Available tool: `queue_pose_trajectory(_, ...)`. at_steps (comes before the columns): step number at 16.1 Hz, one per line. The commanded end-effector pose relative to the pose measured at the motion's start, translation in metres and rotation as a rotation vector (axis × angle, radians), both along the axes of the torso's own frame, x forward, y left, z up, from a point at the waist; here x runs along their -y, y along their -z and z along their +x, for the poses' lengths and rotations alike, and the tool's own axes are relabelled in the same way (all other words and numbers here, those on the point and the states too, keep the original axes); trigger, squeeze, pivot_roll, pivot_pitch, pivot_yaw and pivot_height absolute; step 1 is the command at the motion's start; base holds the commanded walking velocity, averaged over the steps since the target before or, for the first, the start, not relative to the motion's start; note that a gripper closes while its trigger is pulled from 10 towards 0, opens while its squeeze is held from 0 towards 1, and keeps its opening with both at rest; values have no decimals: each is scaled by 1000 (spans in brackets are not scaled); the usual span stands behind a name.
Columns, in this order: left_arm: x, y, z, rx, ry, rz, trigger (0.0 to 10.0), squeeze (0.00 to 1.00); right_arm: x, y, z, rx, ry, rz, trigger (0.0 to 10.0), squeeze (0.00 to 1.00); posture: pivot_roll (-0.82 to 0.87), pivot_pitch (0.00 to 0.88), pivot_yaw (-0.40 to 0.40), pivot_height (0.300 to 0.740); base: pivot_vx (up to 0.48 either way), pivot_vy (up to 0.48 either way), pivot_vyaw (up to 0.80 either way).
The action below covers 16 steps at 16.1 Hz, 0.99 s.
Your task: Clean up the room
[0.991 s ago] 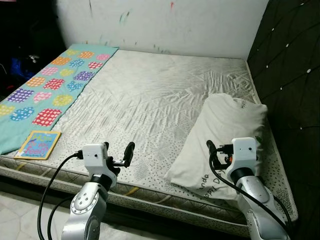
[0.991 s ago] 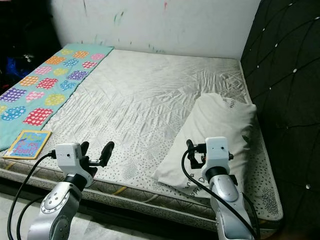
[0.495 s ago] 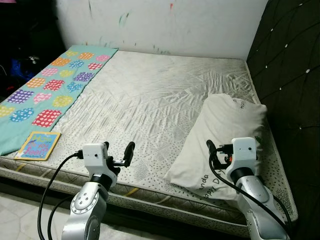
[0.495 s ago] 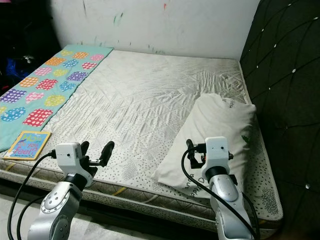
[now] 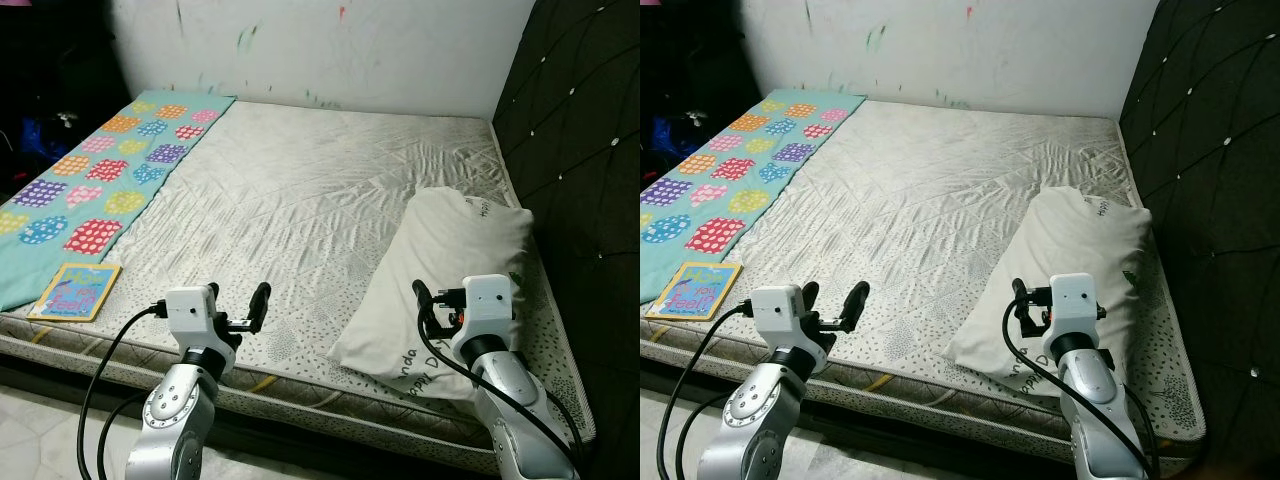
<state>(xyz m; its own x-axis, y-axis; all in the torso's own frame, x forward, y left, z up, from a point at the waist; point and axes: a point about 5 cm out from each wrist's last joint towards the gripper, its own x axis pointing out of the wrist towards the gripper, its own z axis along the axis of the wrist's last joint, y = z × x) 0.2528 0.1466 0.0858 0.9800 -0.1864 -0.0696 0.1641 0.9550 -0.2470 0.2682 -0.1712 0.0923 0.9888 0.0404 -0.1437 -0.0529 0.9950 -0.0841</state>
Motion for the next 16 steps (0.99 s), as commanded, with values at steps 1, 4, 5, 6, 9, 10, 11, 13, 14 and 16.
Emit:
queue_pose_trajectory(1,-1,0,1,-2,-5,11,10000,0,-1,-1,2,2,-9,-13,10000,0,-87,0,26,740,0,0,0)
queue_pose_trajectory(4,1,0,1,-1,4,15,10000,0,0,0,1,-2,-7,-21,10000,0,-88,0,25,740,0,0,390)
queue_pose_trajectory(5,1,0,1,-1,4,14,10000,0,0,0,0,-2,-5,-17,10000,0,-87,0,24,740,0,0,419)
queue_pose_trajectory(6,1,0,1,-1,3,14,10000,0,0,0,0,-3,-1,-9,10000,0,-87,0,24,740,0,0,0)
queue_pose_trajectory(9,1,1,0,-3,2,16,10000,0,2,3,1,-24,16,-12,10000,0,-84,0,21,740,0,0,0)
queue_pose_trajectory(10,1,1,0,-4,2,17,10000,0,3,3,1,-25,23,-5,10000,0,-84,0,22,740,0,0,-800)
queue_pose_trajectory(11,1,1,0,-3,2,17,10000,0,3,3,1,-24,24,-3,10000,0,-84,0,22,740,0,0,-800)
queue_pose_trajectory(13,1,1,1,-4,3,17,10000,0,3,3,1,-23,23,-7,10000,0,-84,0,22,740,0,0,-800)
queue_pose_trajectory(14,1,1,1,-2,3,15,10000,0,4,3,1,-21,25,-10,10000,0,-84,0,22,740,0,0,-800)
queue_pose_trajectory(16,1,0,1,5,4,13,10000,0,4,3,2,-21,26,-11,10000,0,-87,0,21,740,0,0,-800)
